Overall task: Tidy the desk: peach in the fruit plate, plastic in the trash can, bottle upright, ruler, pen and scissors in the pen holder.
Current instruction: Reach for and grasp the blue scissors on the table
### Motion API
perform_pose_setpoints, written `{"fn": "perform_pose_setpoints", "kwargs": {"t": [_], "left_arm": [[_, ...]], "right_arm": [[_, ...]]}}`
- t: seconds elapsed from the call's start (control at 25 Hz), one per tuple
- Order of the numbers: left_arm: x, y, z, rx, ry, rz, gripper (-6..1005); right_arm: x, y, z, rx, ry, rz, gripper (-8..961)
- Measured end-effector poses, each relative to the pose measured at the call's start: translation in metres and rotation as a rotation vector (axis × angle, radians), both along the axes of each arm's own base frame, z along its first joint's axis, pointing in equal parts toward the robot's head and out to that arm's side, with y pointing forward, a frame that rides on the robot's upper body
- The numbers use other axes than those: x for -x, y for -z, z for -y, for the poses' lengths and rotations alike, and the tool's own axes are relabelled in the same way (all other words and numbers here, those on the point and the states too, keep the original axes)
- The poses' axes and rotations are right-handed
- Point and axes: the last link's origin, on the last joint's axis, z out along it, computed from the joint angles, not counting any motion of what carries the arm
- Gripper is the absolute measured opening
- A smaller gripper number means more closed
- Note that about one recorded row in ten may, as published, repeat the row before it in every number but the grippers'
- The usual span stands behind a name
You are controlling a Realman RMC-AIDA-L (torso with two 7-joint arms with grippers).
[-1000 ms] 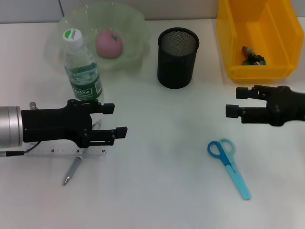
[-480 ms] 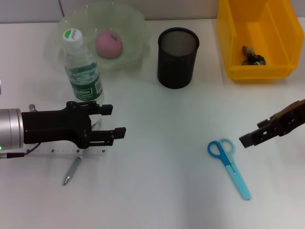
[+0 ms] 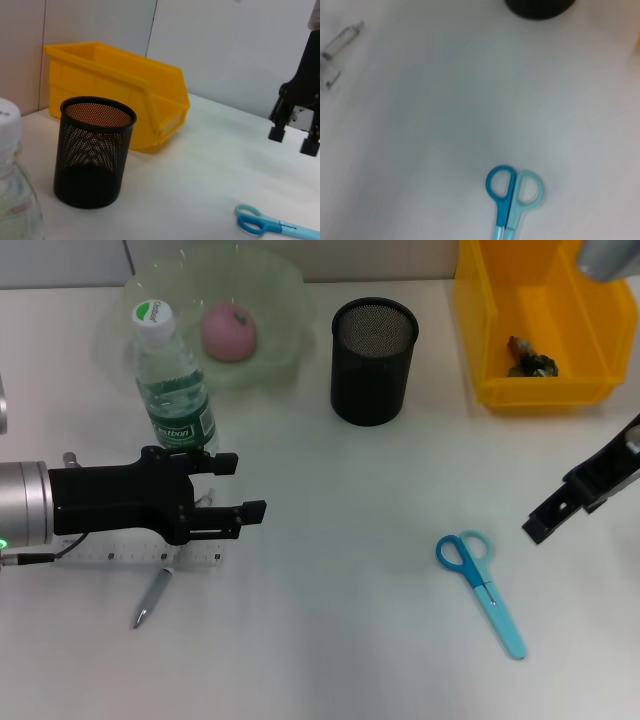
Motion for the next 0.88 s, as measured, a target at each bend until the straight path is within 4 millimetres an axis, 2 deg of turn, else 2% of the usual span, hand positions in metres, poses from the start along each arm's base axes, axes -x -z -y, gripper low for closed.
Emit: {"fn": "perform_pose_setpoints", "kwargs": {"t": [0.04,0.32,0.44,0.88], "left_arm": [[0.000,0.000,0.000,-0.004,-0.002,0.000,777],[0.001,0.001,-0.001,-0.007,-0.011,0.004,776],[0.002,0.001,-0.002,-0.016,-0.015,0.001,776],[0.002,0.002,-0.003,-0.028,0.002,-0.009,776]], "right_arm": [[0.001,0.007,-0.001,0.020,0.012,0.018,850],[-0.001,0.023,-0.005,0.030,0.055,0.013,849],[-0.008,0.034,-0.006,0.043,0.089,0.005,846],[-0.010,0.050,-0.005,0.085,0.092,0.028,834]]}}
